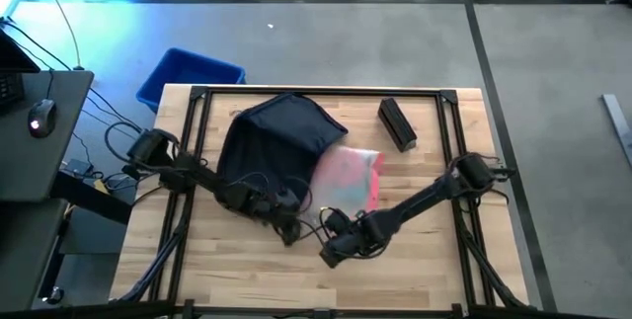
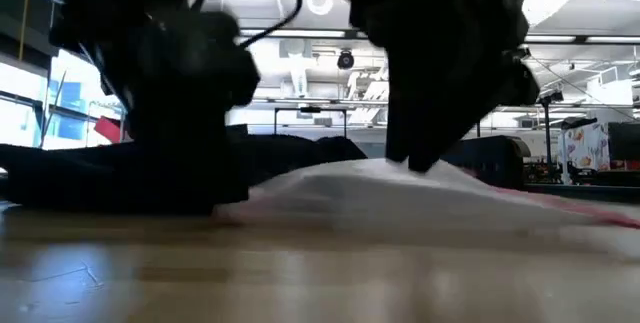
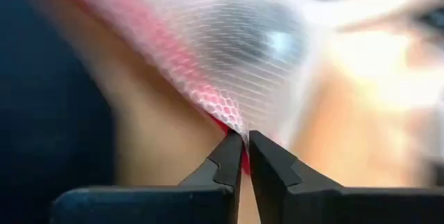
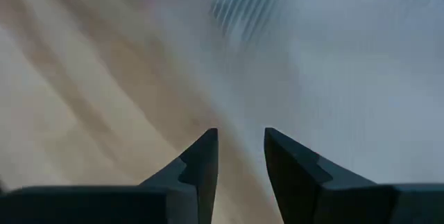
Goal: Unpack backpack
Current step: Open the transparent pink zip bag
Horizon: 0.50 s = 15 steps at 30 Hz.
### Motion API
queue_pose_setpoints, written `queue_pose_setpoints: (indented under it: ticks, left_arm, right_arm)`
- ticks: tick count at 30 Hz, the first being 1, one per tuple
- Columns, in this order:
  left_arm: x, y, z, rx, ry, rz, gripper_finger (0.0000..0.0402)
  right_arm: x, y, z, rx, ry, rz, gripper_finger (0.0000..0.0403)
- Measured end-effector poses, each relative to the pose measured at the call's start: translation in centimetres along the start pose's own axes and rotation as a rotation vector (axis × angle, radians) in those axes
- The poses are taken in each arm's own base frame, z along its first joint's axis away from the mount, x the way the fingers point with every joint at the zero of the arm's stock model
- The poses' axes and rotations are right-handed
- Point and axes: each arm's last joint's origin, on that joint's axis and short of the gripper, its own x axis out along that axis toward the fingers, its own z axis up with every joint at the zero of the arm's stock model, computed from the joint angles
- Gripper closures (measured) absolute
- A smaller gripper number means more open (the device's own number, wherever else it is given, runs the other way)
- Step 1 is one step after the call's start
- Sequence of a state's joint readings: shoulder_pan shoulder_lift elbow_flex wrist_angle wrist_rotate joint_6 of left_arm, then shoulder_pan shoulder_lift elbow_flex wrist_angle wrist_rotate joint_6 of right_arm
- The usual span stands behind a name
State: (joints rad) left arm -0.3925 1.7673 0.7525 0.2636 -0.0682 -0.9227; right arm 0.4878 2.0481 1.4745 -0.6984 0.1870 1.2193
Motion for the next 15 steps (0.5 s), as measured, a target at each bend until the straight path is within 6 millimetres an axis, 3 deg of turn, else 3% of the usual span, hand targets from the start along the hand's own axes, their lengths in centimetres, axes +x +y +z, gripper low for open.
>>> queue_pose_setpoints:
  ticks: [3,10,12,15]
  left_arm:
    - [-0.3,-1.9,-0.2,0.055,-0.005,-0.131,0.0400]
    - [-1.1,-3.3,0.3,0.059,-0.124,-0.089,0.0401]
    - [-1.0,-2.7,0.7,0.050,-0.145,-0.022,0.0401]
    - [-0.8,-0.2,0.6,0.028,-0.070,0.169,0.0401]
  right_arm:
    - [0.4,-0.2,-1.0,-0.070,0.099,-0.023,0.0312]
    - [-1.4,-2.5,-5.6,-0.252,0.320,-0.329,0.0318]
    - [-2.1,-2.9,-6.8,-0.280,0.361,-0.391,0.0319]
    - [-2.7,-3.0,-8.0,-0.247,0.374,-0.426,0.0319]
